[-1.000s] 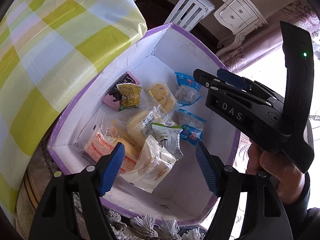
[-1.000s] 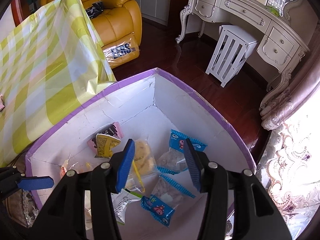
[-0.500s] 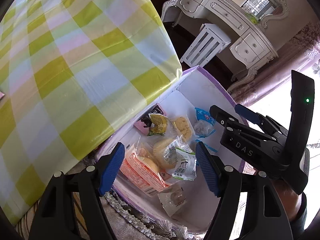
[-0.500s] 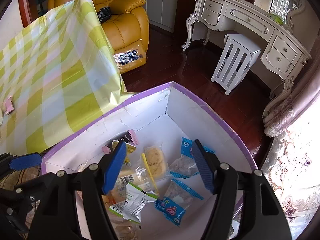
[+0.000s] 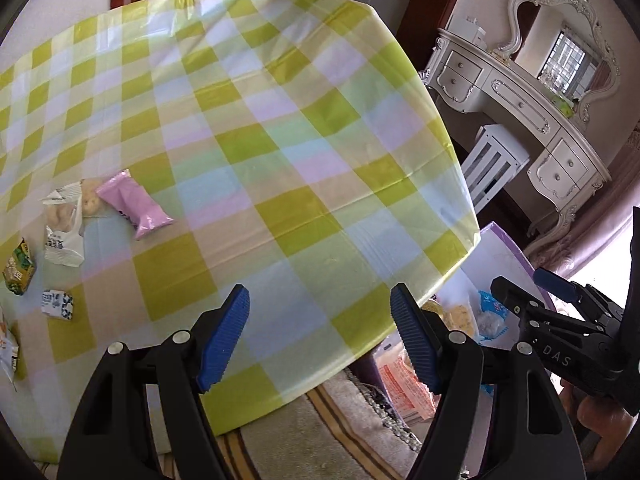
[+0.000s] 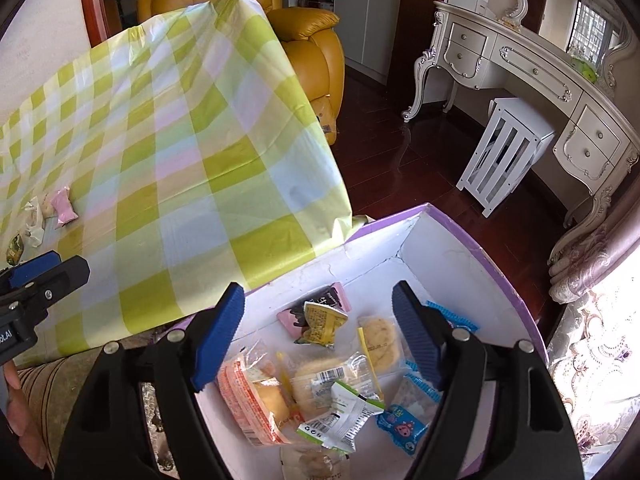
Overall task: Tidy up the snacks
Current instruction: 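Move both open tools back over the table toward the remaining snacks, then grasp the orange-and-white ginkgo snack packet with the left tool, then grasp the clear bag of round puffs with the right tool, then carry the ginkgo packet with left tool while right tool carries puff bag to box, then open both tools over the box to drop the two snacks, then move both open tools back over the table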
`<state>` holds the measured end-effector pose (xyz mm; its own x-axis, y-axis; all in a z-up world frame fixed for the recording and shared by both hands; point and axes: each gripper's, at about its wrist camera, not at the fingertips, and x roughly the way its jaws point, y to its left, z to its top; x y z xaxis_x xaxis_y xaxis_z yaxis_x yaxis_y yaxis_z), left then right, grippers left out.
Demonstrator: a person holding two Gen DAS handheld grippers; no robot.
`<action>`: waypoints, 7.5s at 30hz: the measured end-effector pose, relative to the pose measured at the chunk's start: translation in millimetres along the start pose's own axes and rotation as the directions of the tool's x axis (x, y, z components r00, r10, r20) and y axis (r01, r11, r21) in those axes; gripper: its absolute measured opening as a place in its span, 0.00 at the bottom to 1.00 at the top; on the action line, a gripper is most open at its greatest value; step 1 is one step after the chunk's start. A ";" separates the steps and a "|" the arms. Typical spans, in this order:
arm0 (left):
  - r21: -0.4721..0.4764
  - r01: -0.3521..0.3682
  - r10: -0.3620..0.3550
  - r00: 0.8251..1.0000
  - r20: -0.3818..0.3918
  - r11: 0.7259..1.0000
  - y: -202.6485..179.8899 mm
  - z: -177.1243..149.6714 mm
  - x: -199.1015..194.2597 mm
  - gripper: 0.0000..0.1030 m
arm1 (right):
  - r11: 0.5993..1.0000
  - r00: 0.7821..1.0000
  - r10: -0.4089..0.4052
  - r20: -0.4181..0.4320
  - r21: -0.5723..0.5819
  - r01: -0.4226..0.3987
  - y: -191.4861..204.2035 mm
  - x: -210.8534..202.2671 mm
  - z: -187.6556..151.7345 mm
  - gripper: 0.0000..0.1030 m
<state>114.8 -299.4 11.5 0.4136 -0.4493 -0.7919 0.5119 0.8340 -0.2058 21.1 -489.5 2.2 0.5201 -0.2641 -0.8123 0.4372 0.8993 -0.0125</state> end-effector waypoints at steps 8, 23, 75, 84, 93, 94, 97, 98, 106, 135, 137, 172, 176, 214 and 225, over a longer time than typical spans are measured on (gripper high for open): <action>-0.043 -0.134 0.137 0.987 0.086 0.990 49.6 -3.5 -25.9 0.68 | 0.996 0.998 0.070 0.009 -0.049 -0.069 45.1 -3.6 8.4 0.74; -0.131 -0.265 0.286 0.941 0.179 0.955 153.5 -23.7 -81.9 0.68 | 0.976 0.979 0.201 0.033 -0.089 -0.197 128.4 -9.8 26.9 0.75; -0.125 -0.130 0.134 0.990 0.030 0.984 267.6 -72.5 -80.2 0.41 | 0.938 0.965 0.259 -0.031 -0.231 -0.259 370.4 55.4 40.5 0.75; -0.129 -0.137 0.143 0.989 0.043 0.982 267.4 -72.5 -82.2 0.39 | 0.925 0.961 0.275 -0.040 -0.263 -0.275 372.7 55.4 36.2 0.42; -0.129 -0.159 0.170 0.983 0.072 0.979 265.6 -72.6 -88.1 0.37 | 0.914 0.949 0.316 -0.012 -0.264 -0.308 353.3 43.4 33.5 0.39; -0.128 -0.164 0.175 0.982 0.075 0.978 264.6 -72.4 -89.0 0.37 | 0.915 0.949 0.316 -0.001 -0.264 -0.306 350.4 40.1 33.9 0.39; -0.127 -0.178 0.189 0.978 0.087 0.976 261.3 -72.2 -92.9 0.37 | 0.918 0.949 0.315 0.026 -0.264 -0.297 340.3 31.2 35.6 0.39; -0.128 -0.180 0.192 0.977 0.090 0.975 260.0 -71.9 -94.2 0.37 | 0.919 0.949 0.313 0.035 -0.263 -0.294 336.4 28.6 36.1 0.39; -0.112 -0.185 0.196 0.975 0.107 0.976 238.8 -68.9 -101.6 0.37 | 0.927 0.953 0.294 0.072 -0.262 -0.266 302.0 11.7 30.8 0.39; 0.073 -0.136 0.130 0.989 0.077 0.988 133.0 -52.0 -85.9 0.37 | 0.968 0.968 0.231 0.102 -0.126 -0.218 157.9 -15.3 19.3 0.39; 0.093 -0.121 0.114 0.991 0.071 0.988 122.5 -50.6 -82.6 0.37 | 0.973 0.970 0.217 0.106 -0.108 -0.205 144.2 -15.5 19.0 0.39; 0.549 0.176 -0.066 0.975 -0.214 0.817 -99.2 -50.1 10.7 0.37 | 0.982 0.998 -0.043 -0.035 0.185 0.049 -55.0 36.5 -26.3 0.39; 0.561 0.213 -0.080 0.965 -0.251 0.800 -111.9 -53.4 18.0 0.38 | 0.976 0.997 -0.067 -0.049 0.202 0.075 -66.2 39.0 -29.3 0.40; 0.219 -0.138 0.131 0.990 0.045 0.966 44.0 -6.2 -27.6 0.72 | 0.993 1.000 0.012 0.005 0.117 -0.012 -1.4 13.6 5.7 0.74; -0.075 -0.252 0.252 0.968 -0.010 0.965 158.9 -14.7 -34.0 0.57 | 0.994 0.994 0.105 0.018 0.021 -0.106 63.7 8.6 22.5 0.74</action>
<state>171.0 -146.9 -2.8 0.5213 -0.2213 -0.8242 0.3335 0.9418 -0.0420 69.9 -442.3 7.5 0.5765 -0.1743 -0.7983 0.3949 0.9147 0.0855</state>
